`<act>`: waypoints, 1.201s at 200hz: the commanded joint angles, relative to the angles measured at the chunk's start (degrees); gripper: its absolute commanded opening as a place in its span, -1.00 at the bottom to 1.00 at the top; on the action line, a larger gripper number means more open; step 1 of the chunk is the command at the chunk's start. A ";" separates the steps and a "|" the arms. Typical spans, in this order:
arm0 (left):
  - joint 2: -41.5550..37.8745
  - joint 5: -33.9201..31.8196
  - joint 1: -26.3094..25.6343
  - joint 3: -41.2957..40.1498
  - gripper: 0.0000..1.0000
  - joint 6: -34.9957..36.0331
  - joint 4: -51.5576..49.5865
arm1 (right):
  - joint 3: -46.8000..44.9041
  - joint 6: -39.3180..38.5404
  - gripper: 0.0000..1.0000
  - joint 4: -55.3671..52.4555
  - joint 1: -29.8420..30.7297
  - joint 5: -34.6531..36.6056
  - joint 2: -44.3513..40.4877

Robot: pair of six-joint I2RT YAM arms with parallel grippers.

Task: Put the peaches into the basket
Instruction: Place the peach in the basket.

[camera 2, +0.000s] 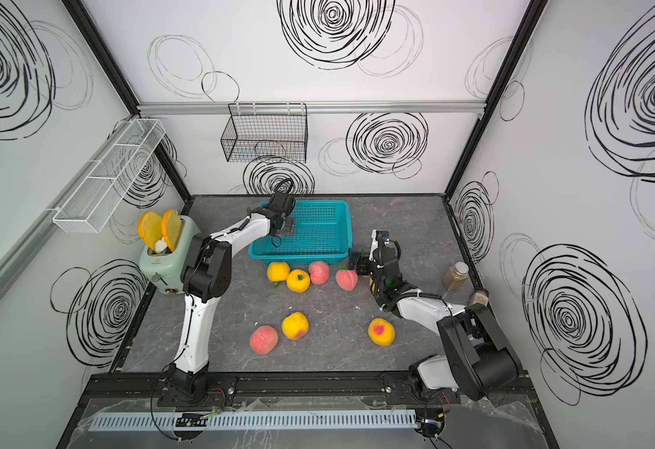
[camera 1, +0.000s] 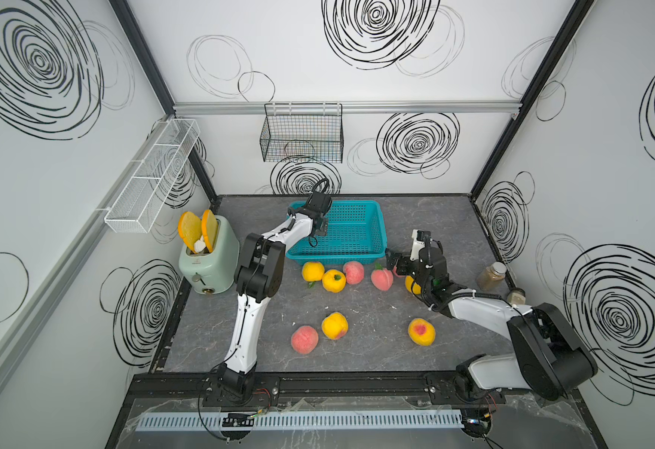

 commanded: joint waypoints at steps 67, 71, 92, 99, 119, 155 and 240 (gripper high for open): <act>-1.92 -2.53 -0.82 0.86 0.77 0.93 0.20 | -0.24 0.75 0.99 0.46 0.04 0.32 0.00; -2.05 -2.68 -0.75 0.79 0.77 1.07 0.12 | -0.22 0.82 0.99 0.44 0.03 0.29 0.05; -3.09 -3.20 -0.93 0.16 0.77 1.42 0.58 | -0.11 0.82 0.99 0.41 0.03 0.21 0.36; -3.46 -3.42 -1.00 -0.01 0.77 1.71 0.67 | -0.07 0.76 0.99 0.35 0.02 0.20 0.42; -4.33 -4.42 -1.54 0.20 0.78 2.29 0.42 | -0.16 0.75 0.99 0.39 0.03 0.33 0.36; -6.63 -5.25 -1.98 -0.26 0.78 2.61 0.29 | -0.02 0.80 0.99 0.44 -0.07 0.07 0.79; -14.78 -6.16 -4.72 -4.10 0.78 2.15 -0.35 | -0.07 0.58 0.99 -0.03 -0.06 0.83 0.44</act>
